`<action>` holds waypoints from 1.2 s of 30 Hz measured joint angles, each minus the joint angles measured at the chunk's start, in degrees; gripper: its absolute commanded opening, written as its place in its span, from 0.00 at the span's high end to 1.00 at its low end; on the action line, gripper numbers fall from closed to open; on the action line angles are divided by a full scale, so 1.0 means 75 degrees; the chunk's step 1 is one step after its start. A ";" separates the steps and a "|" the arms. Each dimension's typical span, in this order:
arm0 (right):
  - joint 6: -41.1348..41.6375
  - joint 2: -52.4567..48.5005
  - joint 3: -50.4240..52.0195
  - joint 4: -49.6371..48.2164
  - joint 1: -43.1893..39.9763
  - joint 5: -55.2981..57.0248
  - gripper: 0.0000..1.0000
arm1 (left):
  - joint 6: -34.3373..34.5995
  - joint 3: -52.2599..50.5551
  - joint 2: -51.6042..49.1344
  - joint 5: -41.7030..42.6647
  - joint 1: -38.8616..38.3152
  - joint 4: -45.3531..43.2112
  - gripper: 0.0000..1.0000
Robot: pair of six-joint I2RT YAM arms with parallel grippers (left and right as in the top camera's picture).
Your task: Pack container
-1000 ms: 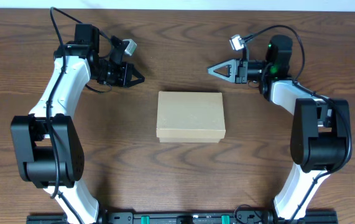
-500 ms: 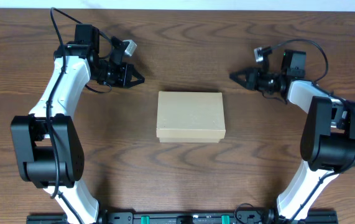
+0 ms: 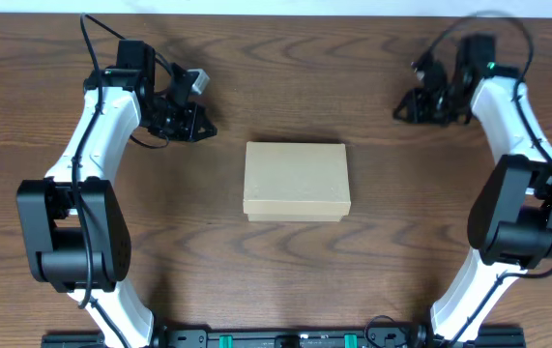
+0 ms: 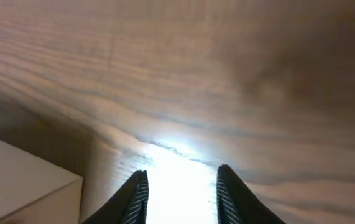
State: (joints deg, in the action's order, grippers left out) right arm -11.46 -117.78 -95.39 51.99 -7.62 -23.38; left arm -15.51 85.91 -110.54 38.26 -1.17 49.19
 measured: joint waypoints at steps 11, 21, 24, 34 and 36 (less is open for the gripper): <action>-0.0280 0.1317 -0.1638 0.2005 0.1737 0.1093 0.98 | 0.0207 0.0003 0.1827 -0.2917 -0.0236 0.0784 0.94; 0.0982 0.2162 -0.1644 0.2570 0.4095 0.1961 0.98 | 0.0513 0.0003 0.2923 -0.4234 -0.0892 0.1620 0.94; 0.1600 0.2366 -0.1647 0.2745 0.4503 0.2110 0.98 | 0.0597 0.0003 0.3075 -0.4374 -0.1035 0.1740 0.94; 0.3433 0.2498 -0.1346 0.2882 0.6190 0.3389 0.99 | 0.0638 -0.0108 0.3110 -0.4508 -0.1125 0.1813 0.94; 0.3701 0.2498 -0.1064 0.2795 0.6359 0.3480 0.99 | 0.0635 -0.0169 0.3110 -0.4508 -0.1125 0.1813 0.94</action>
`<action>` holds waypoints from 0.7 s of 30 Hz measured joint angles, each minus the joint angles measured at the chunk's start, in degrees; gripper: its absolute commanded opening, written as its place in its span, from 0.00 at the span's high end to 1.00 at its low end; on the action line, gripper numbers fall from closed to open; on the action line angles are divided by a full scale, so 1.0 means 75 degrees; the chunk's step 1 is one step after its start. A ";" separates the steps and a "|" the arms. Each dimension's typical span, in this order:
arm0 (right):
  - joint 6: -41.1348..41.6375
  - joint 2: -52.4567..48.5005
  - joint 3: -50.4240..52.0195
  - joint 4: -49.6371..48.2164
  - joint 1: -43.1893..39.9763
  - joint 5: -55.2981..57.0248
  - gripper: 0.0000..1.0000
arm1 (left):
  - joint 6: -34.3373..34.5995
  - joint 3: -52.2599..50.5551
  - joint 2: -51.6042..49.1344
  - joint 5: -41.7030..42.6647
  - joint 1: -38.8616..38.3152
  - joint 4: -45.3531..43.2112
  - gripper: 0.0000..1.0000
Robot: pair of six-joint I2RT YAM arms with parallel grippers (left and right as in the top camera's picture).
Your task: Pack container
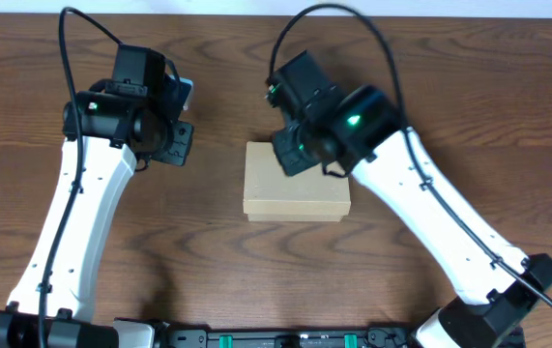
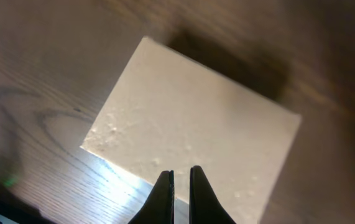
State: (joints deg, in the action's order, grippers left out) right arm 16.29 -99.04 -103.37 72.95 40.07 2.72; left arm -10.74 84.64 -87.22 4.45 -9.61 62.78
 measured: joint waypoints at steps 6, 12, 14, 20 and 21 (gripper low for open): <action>0.0423 0.0000 0.1122 -0.0321 0.0032 0.0105 0.99 | -0.0029 -0.0026 0.0000 0.0000 0.0000 -0.0064 0.94; 0.0697 0.0000 0.2005 -0.0600 0.0032 0.0099 0.99 | -0.0029 -0.0029 0.0000 -0.0029 0.0000 -0.0149 0.94; 0.0766 0.0000 0.2279 -0.0752 0.0032 0.0085 0.99 | -0.0029 -0.0029 0.0000 -0.0029 0.0000 -0.0149 0.94; 0.0933 0.0000 0.2748 -0.1145 0.0032 -0.0050 0.99 | -0.0029 -0.0029 0.0000 -0.0052 0.0000 -0.0146 0.94; 0.0965 0.0000 0.2818 -0.1198 0.0032 -0.0050 0.99 | -0.0029 -0.0029 0.0000 -0.0052 0.0000 -0.0149 0.94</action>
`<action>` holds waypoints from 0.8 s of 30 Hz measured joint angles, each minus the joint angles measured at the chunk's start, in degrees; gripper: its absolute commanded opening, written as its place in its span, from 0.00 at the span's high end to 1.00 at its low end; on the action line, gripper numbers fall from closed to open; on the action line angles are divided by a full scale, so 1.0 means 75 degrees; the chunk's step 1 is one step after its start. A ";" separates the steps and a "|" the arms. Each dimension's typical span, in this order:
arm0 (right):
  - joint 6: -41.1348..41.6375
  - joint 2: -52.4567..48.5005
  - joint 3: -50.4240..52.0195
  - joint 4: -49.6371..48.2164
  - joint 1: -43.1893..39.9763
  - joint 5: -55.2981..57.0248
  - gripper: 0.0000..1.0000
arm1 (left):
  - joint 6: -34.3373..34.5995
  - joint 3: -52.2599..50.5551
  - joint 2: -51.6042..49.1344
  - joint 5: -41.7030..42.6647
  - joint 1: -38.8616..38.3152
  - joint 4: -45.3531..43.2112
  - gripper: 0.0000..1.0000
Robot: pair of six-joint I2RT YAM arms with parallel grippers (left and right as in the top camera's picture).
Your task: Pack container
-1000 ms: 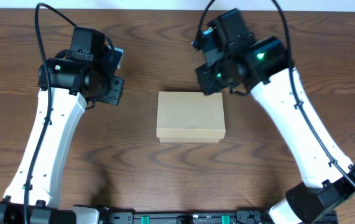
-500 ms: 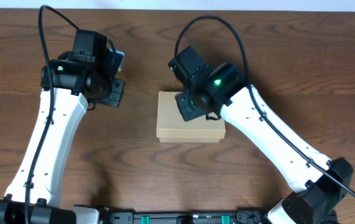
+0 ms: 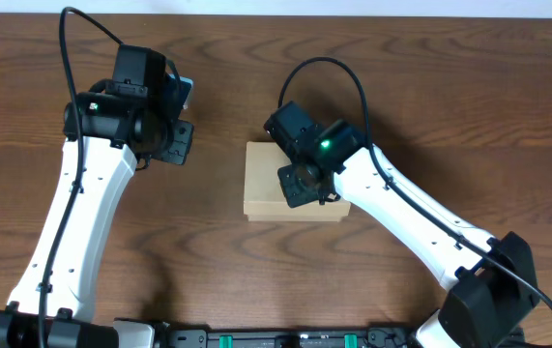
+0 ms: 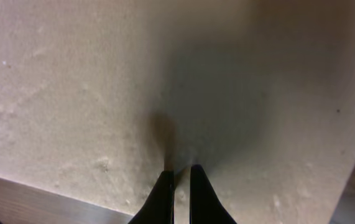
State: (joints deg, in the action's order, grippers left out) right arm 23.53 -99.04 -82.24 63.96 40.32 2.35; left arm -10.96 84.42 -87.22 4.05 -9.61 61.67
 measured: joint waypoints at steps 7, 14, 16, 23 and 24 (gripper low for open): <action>0.0236 0.0000 0.0650 -0.0417 -0.0003 -0.0032 0.99 | 0.0000 0.0000 0.0000 0.0000 0.0000 0.0000 0.94; 0.0353 0.0160 0.0898 -0.0723 -0.0090 -0.0099 0.99 | 0.0000 0.0000 0.0000 0.0000 0.0000 0.0003 0.94; 0.0358 0.0187 0.0935 -0.0947 -0.0146 -0.0117 0.99 | 0.0000 0.0000 0.0000 0.0000 0.0000 0.0003 0.94; 0.0192 0.0323 0.0941 -0.2049 -0.0912 -0.0210 0.50 | 0.0000 -0.0003 0.0000 -0.0111 0.0020 -0.0096 0.91; 0.0087 0.0417 0.0941 -0.2273 -0.1183 -0.0227 0.47 | -0.0006 -0.0009 0.0000 -0.0149 0.0047 -0.0166 0.86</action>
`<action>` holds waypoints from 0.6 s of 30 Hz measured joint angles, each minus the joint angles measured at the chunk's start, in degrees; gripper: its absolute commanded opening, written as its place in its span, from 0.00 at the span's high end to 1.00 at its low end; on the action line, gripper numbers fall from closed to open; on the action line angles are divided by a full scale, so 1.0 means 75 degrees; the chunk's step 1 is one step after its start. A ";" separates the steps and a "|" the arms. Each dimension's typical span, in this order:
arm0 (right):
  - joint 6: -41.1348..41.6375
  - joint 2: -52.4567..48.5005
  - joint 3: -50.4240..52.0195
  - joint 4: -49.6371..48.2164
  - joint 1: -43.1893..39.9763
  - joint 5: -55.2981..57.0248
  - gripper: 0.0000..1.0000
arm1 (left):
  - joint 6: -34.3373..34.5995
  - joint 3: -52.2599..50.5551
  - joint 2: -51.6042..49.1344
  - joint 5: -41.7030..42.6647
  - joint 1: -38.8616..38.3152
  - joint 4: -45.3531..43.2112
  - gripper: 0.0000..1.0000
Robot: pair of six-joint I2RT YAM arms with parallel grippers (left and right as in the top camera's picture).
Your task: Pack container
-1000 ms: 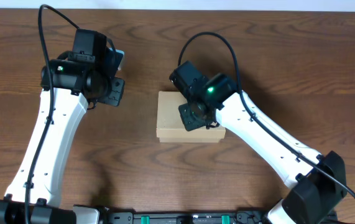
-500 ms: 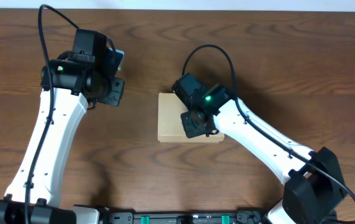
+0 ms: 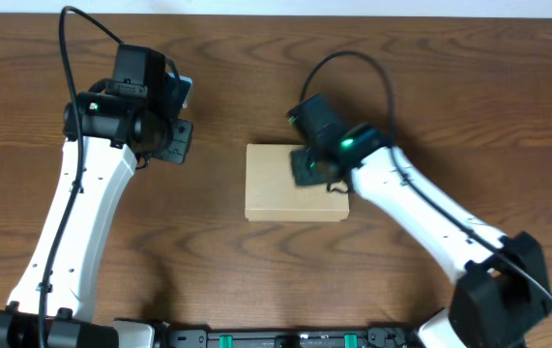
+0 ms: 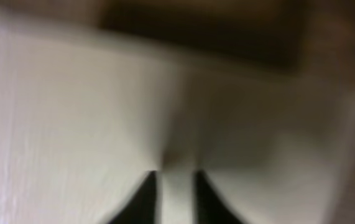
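A closed tan cardboard box [image 3: 274,188] lies at the middle of the wooden table. My right gripper [image 3: 308,166] points down over the box's far right part. In the blurred right wrist view the pale lid [image 4: 71,112] fills the frame. The right gripper [image 4: 176,182] is just over or on the lid, its dark fingers a little apart with nothing between them. My left gripper [image 3: 173,137] hangs over bare table to the left of the box's far corner. Its fingers cannot be made out from above.
The brown wooden table [image 3: 469,116] stretches around the box on all sides. The white left arm [image 3: 72,213] runs down the left side. The right arm [image 3: 430,227] crosses from the near right corner toward the box.
My right gripper has moved from the middle of the lid to its far right part, and its fingers stand wider apart. The box and the left arm have not moved.
Both arms were drawn back at the far corners, with the right gripper open over bare table. Then both had reached inward and the right gripper hung shut above the box. It was then close down on the middle of the lid, and now sits nearer the far right edge.
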State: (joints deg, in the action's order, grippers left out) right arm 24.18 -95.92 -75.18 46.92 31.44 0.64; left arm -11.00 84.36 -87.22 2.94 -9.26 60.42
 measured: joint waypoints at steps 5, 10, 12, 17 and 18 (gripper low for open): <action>-0.0641 0.0568 -0.0026 -0.0746 -0.1550 0.0038 0.01 | -0.0041 -0.0020 0.0000 -0.0163 0.0533 -0.0495 0.35; -0.1486 0.0729 -0.0090 -0.0988 -0.3034 0.0221 0.01 | 0.0189 -0.0032 0.0000 -0.0259 0.1428 -0.0924 0.29; -0.1731 0.0729 -0.0090 -0.0976 -0.3488 0.0393 0.01 | 0.0268 -0.0032 0.0000 -0.0280 0.1751 -0.0921 0.29; -0.2075 0.0886 -0.0017 -0.0854 -0.4030 0.0557 0.02 | 0.0303 -0.0364 0.0204 -0.0146 0.1918 -0.1160 0.29; -0.2101 0.1000 0.0076 -0.0863 -0.4083 0.0560 0.02 | 0.0303 -0.0562 0.0347 -0.0099 0.1903 -0.1306 0.29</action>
State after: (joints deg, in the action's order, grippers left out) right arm 8.43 -88.42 -74.61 40.45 0.82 4.84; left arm -8.73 80.14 -84.62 2.20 5.02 50.63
